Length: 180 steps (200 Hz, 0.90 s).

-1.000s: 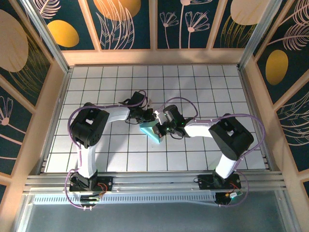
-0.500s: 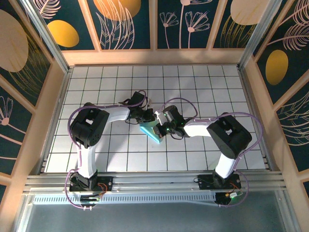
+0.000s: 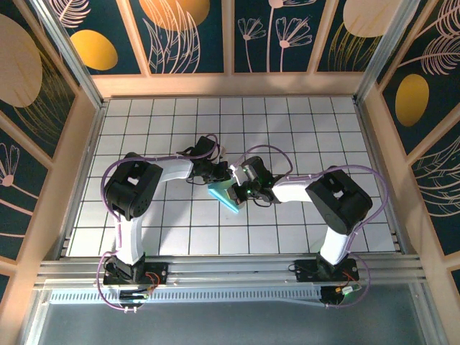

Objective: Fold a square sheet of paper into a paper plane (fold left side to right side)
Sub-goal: Third fold the triangle at the center of the table.

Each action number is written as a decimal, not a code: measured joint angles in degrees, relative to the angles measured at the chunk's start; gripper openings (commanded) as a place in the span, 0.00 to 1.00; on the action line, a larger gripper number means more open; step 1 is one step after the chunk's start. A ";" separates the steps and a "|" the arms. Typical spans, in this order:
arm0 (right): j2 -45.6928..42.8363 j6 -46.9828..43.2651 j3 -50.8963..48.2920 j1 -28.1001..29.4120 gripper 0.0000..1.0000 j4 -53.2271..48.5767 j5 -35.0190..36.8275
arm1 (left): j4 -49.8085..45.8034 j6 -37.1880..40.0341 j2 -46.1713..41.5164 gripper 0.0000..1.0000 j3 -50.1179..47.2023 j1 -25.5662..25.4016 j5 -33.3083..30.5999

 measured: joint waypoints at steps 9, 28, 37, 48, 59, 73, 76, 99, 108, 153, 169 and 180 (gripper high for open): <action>0.04 0.00 0.02 0.00 0.00 0.00 -0.02 | 0.00 0.00 0.00 0.00 0.00 0.00 0.00; 0.39 0.00 0.02 0.00 0.00 0.00 -0.04 | 0.07 0.00 0.00 0.01 0.00 0.00 0.00; 0.61 0.00 0.02 0.00 0.00 -0.02 -0.04 | 0.15 -0.02 0.00 0.02 -0.02 0.00 0.02; 0.79 0.00 0.02 0.00 0.00 -0.07 -0.04 | 0.39 -0.02 0.00 0.03 -0.11 -0.04 0.02; 0.94 0.00 0.02 0.00 0.00 -0.11 -0.04 | 0.63 -0.04 0.00 0.04 -0.17 -0.09 0.02; 1.03 0.00 0.02 0.00 0.00 -0.11 -0.07 | 0.76 -0.07 0.00 0.05 -0.17 -0.20 -0.02; 1.03 0.00 0.02 0.00 0.00 -0.11 -0.04 | 0.79 -0.07 0.00 0.05 -0.17 -0.22 -0.02; 1.05 0.02 0.02 0.00 0.00 -0.11 -0.04 | 0.66 -0.26 0.00 0.09 0.07 -0.26 -0.15; 1.03 0.02 0.02 0.00 0.00 -0.13 -0.04 | 0.13 -0.26 0.00 0.10 0.39 -0.26 -0.33; 1.09 0.17 0.00 -0.13 0.00 0.00 -0.02 | -2.21 -0.24 -0.33 0.14 4.39 2.40 -0.68; 1.09 0.20 0.00 -0.13 0.00 0.00 -0.04 | -2.43 -0.20 -1.99 0.11 4.63 4.35 -0.96; 1.09 0.20 0.00 -0.13 0.00 0.02 -0.04 | -2.73 0.02 -3.67 0.09 4.50 5.57 -1.33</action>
